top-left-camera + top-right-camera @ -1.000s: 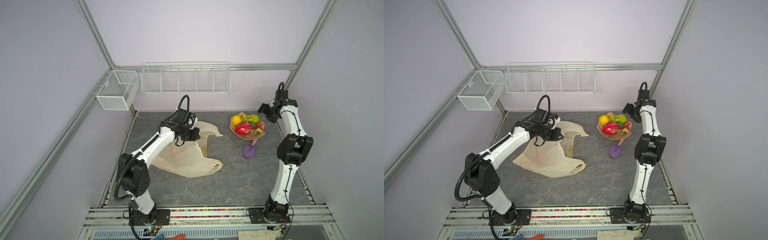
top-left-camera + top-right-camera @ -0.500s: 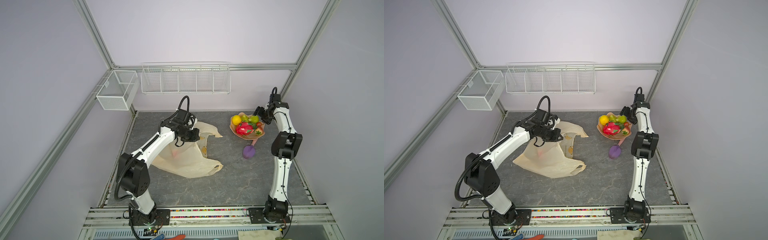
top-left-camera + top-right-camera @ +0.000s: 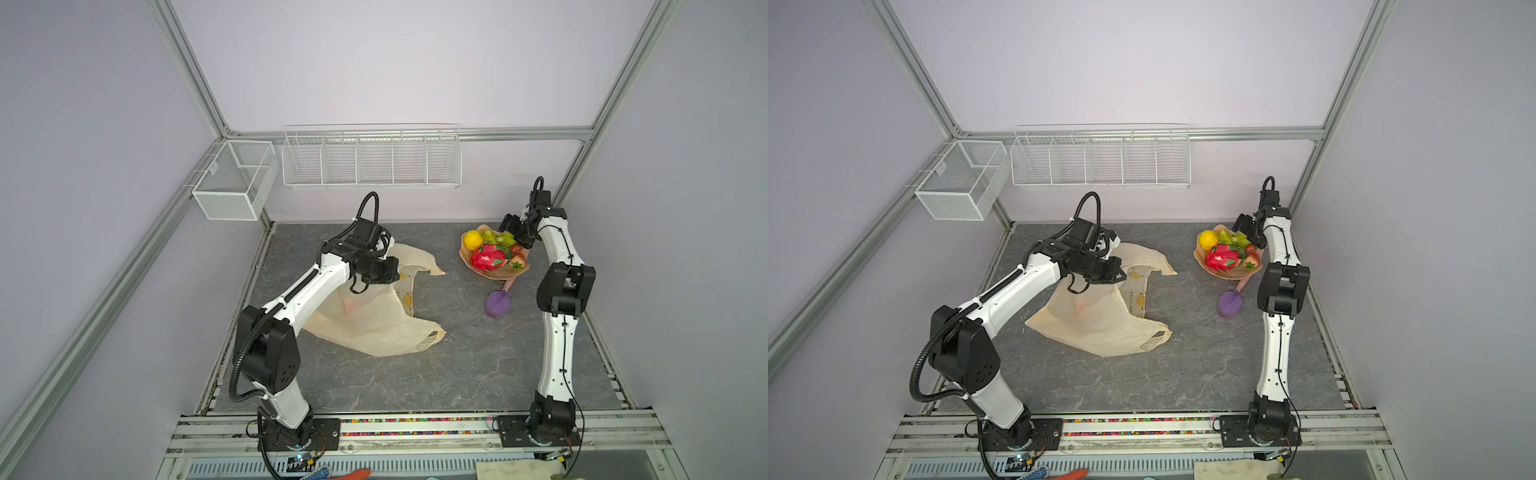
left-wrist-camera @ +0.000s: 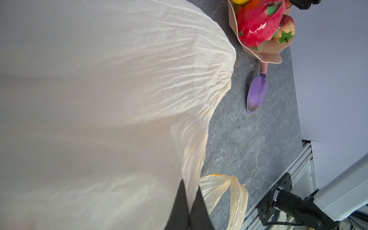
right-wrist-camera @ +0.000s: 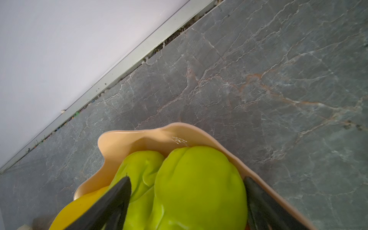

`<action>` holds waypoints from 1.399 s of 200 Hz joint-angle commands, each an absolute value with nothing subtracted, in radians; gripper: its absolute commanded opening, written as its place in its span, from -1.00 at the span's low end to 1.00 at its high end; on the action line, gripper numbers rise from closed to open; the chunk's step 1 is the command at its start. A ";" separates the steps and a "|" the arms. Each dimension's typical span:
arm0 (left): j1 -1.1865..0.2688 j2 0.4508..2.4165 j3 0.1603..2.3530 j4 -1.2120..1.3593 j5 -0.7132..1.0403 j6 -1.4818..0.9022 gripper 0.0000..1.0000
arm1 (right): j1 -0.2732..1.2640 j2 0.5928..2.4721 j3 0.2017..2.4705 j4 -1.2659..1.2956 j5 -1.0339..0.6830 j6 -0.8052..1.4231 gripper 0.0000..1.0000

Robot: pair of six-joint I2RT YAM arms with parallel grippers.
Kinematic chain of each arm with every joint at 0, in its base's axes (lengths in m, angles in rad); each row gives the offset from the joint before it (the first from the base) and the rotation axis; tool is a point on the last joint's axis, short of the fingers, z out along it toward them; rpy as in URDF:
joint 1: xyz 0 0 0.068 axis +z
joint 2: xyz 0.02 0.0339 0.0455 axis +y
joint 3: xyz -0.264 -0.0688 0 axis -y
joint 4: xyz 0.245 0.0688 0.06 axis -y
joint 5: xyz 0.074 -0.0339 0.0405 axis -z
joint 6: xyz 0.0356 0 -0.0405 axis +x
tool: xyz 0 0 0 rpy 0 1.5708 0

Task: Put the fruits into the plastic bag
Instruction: 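Grasp the green pear in the bowl with the right gripper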

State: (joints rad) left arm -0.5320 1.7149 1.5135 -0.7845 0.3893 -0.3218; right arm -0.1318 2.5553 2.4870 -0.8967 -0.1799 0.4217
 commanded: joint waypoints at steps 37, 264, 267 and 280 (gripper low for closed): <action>-0.530 1.726 1.522 -0.801 0.376 -0.321 -1.00 | -0.129 2.576 2.505 -0.925 -0.158 0.405 0.97; -0.530 1.704 1.517 -0.789 0.384 -0.307 -1.00 | -0.117 2.193 2.211 -0.743 -0.223 0.444 -0.14; -0.529 1.704 1.517 -0.788 0.385 -0.306 -1.00 | -0.118 2.183 2.200 -0.735 -0.230 0.448 -0.15; -0.530 1.706 1.519 -0.788 0.390 -0.304 -1.00 | -0.118 2.134 2.136 -0.702 -0.261 0.463 -0.18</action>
